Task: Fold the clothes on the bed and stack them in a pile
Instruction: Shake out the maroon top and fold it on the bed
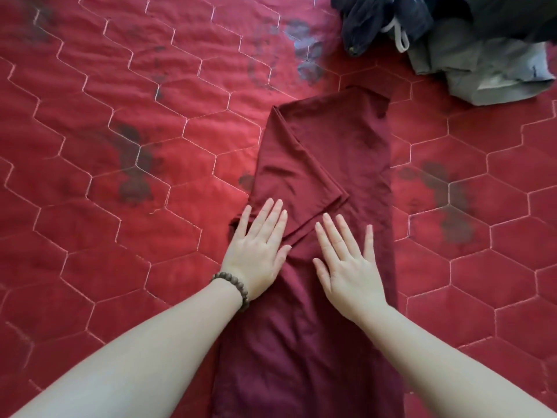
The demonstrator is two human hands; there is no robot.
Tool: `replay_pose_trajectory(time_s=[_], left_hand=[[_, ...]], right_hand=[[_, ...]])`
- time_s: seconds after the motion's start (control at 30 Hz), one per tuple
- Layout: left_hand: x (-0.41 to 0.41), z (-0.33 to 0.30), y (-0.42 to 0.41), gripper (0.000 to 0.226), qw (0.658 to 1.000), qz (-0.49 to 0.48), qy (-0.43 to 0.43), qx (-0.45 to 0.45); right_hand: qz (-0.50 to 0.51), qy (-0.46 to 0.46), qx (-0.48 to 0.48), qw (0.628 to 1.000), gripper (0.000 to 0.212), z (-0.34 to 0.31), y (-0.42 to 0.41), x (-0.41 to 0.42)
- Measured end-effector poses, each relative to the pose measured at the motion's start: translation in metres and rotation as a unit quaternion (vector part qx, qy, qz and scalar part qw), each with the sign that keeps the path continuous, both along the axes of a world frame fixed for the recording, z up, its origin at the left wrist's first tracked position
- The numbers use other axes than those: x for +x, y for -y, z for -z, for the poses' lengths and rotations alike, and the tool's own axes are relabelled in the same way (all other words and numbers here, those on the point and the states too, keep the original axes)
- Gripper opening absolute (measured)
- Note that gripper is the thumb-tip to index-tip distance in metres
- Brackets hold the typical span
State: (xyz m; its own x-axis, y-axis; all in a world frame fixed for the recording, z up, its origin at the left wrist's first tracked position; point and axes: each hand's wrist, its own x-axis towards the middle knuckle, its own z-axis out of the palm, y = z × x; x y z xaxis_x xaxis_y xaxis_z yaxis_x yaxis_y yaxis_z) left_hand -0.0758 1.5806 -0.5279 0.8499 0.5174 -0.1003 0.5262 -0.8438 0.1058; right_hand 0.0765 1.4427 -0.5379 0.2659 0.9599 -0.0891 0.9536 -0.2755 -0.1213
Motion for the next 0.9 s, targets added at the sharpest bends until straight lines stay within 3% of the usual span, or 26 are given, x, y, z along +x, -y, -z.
replay_pose_trajectory(time_s=[0.2,0.5,0.73,0.9], left_hand=[[-0.059,0.019,0.089,0.079,0.996,0.008,-0.075,-0.057],[-0.099,0.021,0.092,0.077,0.992,-0.082,-0.095,-0.017],[-0.143,0.019,0.111,0.072,0.983,-0.126,-0.132,-0.02],[-0.189,0.004,0.146,0.066,0.994,-0.077,-0.082,-0.002]], right_hand=[[0.038,-0.021,-0.064,0.997,0.063,0.015,0.057,-0.05],[0.189,0.024,-0.11,0.976,0.065,0.006,0.112,-0.047],[0.076,-0.007,-0.083,0.994,0.062,0.003,0.173,-0.115],[0.196,-0.003,-0.109,0.974,0.062,0.003,0.233,-0.123]])
